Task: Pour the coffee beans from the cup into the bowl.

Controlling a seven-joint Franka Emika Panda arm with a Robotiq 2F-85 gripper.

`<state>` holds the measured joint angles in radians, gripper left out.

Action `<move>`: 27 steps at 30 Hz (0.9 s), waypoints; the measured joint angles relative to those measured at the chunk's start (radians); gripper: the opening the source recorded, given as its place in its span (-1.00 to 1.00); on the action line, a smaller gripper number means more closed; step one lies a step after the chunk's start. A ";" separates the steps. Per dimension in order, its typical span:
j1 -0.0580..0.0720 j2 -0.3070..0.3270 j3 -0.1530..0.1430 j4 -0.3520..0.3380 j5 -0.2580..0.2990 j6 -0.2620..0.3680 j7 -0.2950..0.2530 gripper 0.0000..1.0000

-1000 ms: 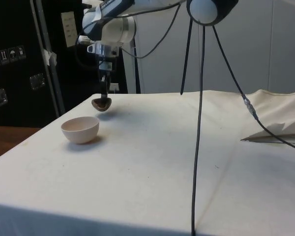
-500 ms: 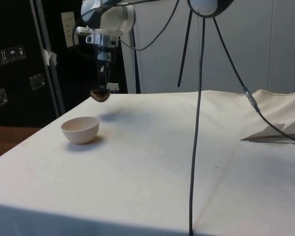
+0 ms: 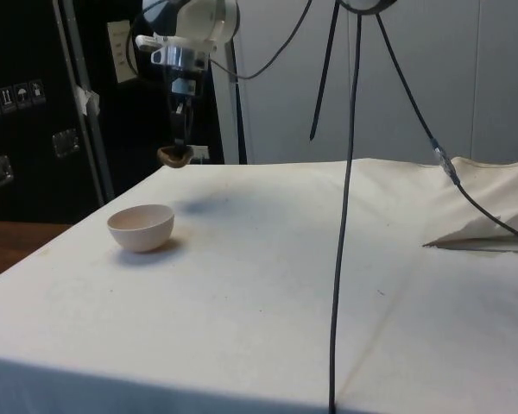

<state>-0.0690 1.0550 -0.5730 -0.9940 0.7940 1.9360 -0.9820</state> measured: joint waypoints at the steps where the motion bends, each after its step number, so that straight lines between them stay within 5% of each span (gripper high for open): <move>1: 0.000 0.000 0.000 0.000 0.000 0.000 0.000 -0.97; 27: 0.036 -0.065 0.000 -0.062 0.000 0.002 -0.007 -0.97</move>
<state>-0.0330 0.9900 -0.5730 -1.0560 0.7940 1.9380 -0.9890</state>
